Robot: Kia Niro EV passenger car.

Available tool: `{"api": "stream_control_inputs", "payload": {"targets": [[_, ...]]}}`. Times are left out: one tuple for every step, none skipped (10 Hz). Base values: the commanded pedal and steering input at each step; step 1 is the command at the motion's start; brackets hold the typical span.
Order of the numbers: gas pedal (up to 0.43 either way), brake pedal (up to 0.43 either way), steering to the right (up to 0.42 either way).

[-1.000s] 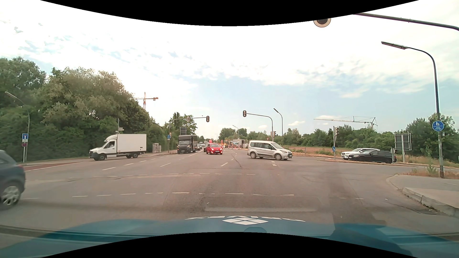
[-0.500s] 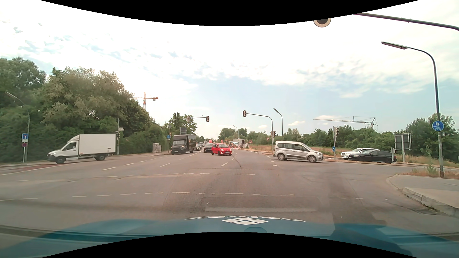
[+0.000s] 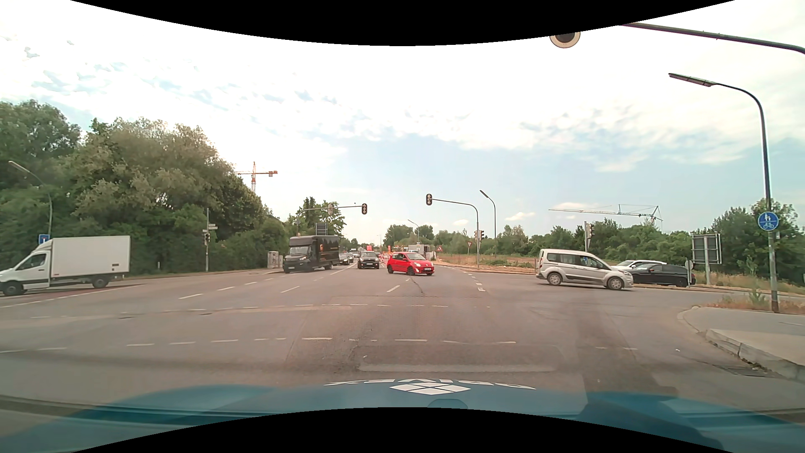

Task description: Follow the waypoints while adhering to traffic rules and regulations

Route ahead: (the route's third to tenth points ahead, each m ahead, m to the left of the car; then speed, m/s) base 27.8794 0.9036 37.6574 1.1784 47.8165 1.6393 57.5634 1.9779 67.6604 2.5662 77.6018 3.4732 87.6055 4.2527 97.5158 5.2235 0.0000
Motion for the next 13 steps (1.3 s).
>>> {"api": "stream_control_inputs", "payload": {"targets": [[0.0, 0.274, 0.011], [0.0, 0.28, 0.011], [0.0, 0.28, 0.011], [0.0, 0.274, 0.011], [0.0, 0.28, 0.011], [0.0, 0.28, 0.011], [0.0, 0.28, 0.01], [0.0, 0.28, 0.011], [0.0, 0.274, 0.011], [0.0, 0.274, 0.01], [0.0, 0.28, 0.01], [0.0, 0.274, 0.011], [0.0, 0.28, 0.01]]}}
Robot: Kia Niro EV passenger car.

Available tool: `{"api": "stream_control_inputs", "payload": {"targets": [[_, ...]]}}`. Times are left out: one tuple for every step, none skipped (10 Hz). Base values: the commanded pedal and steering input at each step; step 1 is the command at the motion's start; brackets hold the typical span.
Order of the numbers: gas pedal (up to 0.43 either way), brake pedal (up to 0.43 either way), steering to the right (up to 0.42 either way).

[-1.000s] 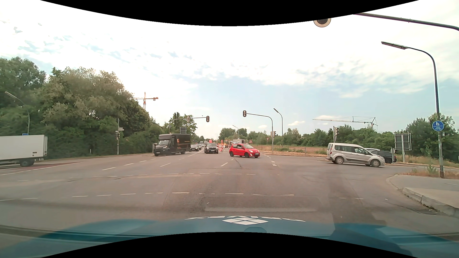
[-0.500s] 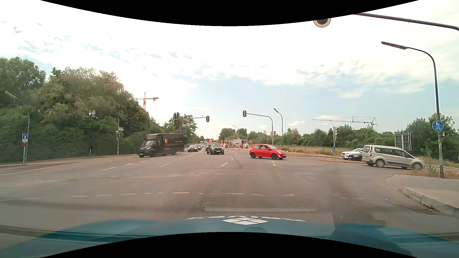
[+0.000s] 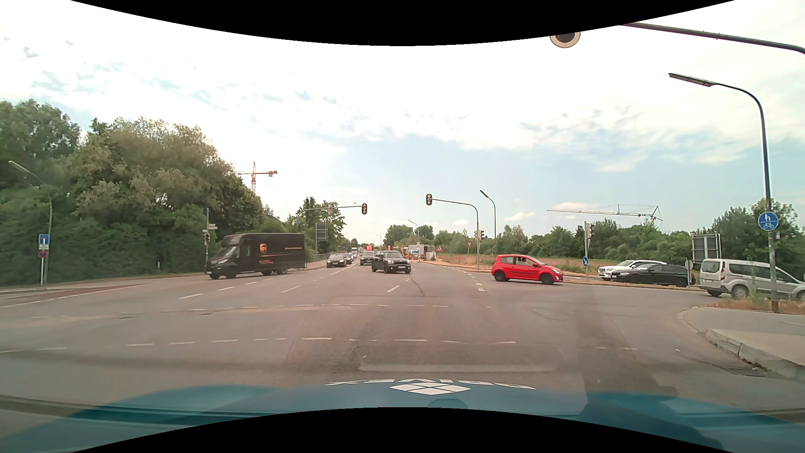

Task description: Follow the waypoints while adhering to traffic rules and regulations

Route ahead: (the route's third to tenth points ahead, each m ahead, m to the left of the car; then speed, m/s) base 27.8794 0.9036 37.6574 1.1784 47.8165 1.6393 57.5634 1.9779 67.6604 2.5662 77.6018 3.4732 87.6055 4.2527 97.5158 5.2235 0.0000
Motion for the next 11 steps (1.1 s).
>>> {"api": "stream_control_inputs", "payload": {"targets": [[0.0, 0.274, 0.011], [0.0, 0.28, 0.01], [0.0, 0.28, 0.011], [0.0, 0.274, 0.011], [0.0, 0.274, 0.011], [0.0, 0.28, 0.011], [0.0, 0.28, 0.011], [0.0, 0.274, 0.01], [0.0, 0.274, 0.011], [0.0, 0.274, 0.011], [0.0, 0.268, 0.01]]}}
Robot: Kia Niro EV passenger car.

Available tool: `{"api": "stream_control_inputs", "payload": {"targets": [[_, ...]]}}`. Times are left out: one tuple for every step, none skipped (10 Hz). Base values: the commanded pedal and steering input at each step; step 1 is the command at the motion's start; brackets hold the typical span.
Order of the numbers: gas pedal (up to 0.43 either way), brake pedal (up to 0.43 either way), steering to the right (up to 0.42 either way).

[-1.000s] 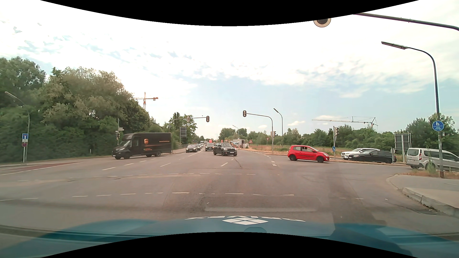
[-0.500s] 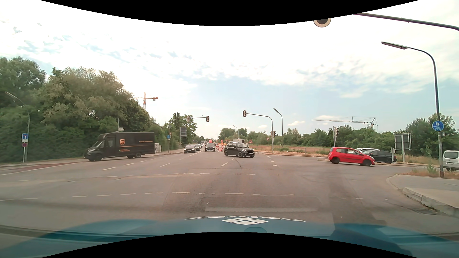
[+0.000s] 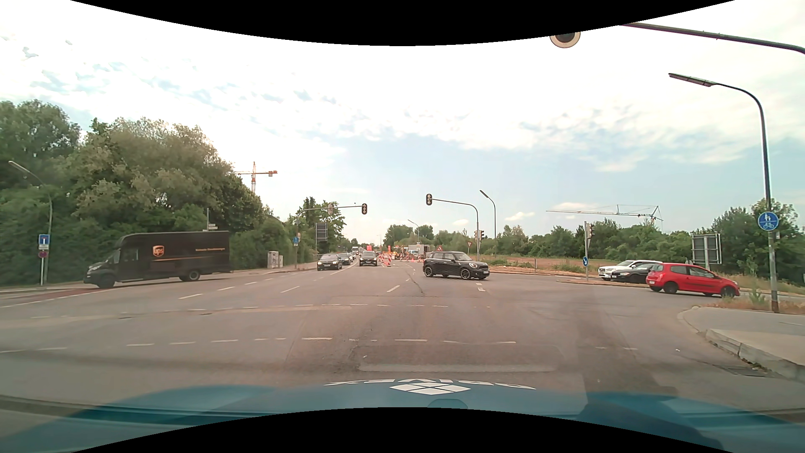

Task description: Follow the waypoints while adhering to traffic rules and regulations

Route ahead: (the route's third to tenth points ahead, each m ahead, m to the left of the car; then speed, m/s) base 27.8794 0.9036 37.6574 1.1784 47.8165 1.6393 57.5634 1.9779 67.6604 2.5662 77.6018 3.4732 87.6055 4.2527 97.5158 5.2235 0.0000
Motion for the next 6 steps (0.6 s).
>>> {"api": "stream_control_inputs", "payload": {"targets": [[0.0, 0.006, 0.011], [0.0, 0.0, 0.011], [0.24, 0.0, 0.009], [0.319, 0.0, 0.002], [0.378, 0.0, -0.005], [0.429, 0.0, -0.018]]}}
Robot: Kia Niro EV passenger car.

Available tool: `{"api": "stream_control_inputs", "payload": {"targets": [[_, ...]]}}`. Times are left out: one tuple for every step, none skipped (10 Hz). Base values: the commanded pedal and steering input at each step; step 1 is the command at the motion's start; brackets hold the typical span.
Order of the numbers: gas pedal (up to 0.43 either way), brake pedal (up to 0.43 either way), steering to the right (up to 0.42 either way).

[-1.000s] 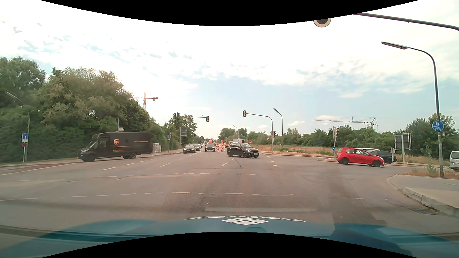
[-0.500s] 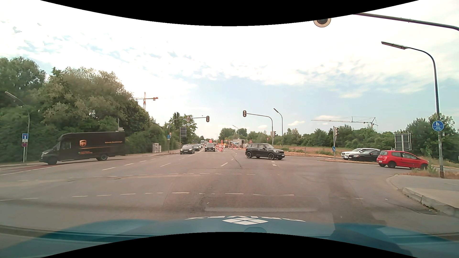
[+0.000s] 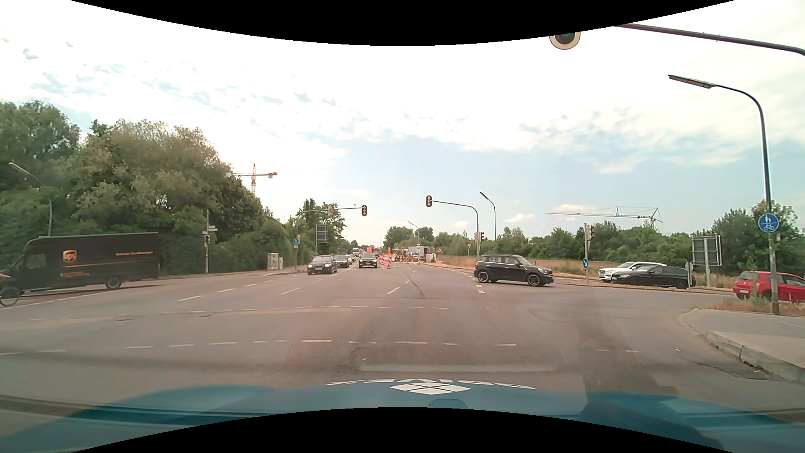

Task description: Follow the waypoints while adhering to traffic rules and regulations

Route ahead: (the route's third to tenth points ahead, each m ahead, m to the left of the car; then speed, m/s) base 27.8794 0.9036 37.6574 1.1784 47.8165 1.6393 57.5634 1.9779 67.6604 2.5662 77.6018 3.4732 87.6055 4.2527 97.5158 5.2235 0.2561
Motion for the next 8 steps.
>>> {"api": "stream_control_inputs", "payload": {"targets": [[0.449, 0.0, -0.031], [0.461, 0.0, -0.041], [0.488, 0.0, -0.047], [0.52, 0.0, -0.048], [0.571, 0.0, -0.046], [0.579, 0.0, -0.043], [0.591, 0.0, -0.035], [0.598, 0.0, -0.02]]}}
